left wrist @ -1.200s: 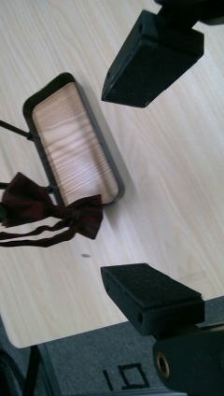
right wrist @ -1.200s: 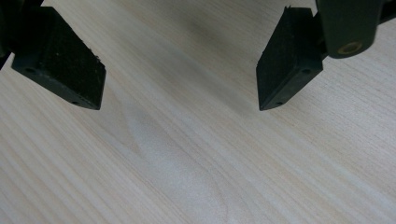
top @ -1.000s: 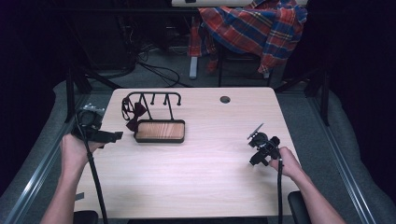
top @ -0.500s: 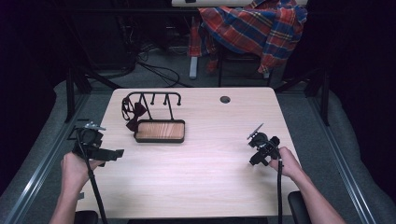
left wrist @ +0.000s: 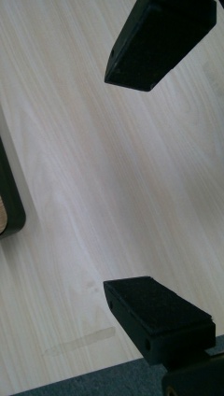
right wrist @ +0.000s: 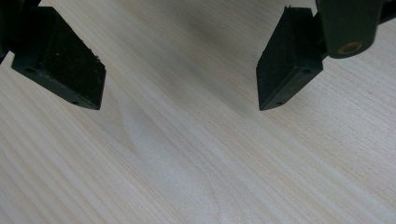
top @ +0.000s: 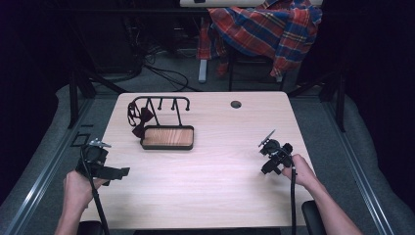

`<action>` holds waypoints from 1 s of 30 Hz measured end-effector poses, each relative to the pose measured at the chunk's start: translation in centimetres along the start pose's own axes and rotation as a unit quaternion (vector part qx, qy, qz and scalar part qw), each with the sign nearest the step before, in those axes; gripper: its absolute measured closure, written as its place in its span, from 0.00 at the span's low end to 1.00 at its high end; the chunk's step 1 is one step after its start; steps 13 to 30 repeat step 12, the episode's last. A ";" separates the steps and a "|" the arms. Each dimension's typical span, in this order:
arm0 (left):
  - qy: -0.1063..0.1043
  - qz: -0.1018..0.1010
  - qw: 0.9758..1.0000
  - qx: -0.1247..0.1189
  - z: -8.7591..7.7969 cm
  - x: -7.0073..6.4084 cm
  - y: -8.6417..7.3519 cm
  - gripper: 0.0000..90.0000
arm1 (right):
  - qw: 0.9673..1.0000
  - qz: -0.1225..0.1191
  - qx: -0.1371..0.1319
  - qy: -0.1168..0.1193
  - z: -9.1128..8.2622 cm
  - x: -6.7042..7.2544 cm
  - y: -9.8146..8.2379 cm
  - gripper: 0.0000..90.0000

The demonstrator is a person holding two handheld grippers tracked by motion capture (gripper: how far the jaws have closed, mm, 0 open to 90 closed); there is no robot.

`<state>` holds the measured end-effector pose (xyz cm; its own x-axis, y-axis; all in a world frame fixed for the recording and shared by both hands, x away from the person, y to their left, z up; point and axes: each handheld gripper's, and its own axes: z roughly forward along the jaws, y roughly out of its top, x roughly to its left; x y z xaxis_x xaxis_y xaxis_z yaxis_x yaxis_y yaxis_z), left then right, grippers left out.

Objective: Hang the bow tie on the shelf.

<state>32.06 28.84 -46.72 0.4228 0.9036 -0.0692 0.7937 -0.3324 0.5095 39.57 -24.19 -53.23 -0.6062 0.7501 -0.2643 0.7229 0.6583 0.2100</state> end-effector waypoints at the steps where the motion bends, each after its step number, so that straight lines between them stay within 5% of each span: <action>1: 0.001 -0.001 1.000 -0.001 0.1 -0.1 -0.1 0.03 | 1.000 0.010 -0.012 0.001 0.2 0.1 -0.1 0.17; 12: 0.017 -0.008 0.999 -0.027 0.7 0.4 -1.3 0.00 | 1.000 0.009 -0.012 0.001 0.3 0.1 -0.1 0.17; 30: 0.017 -0.008 0.999 -0.027 0.7 0.4 -1.3 0.00 | 1.000 0.009 -0.012 0.001 0.3 0.1 -0.1 0.17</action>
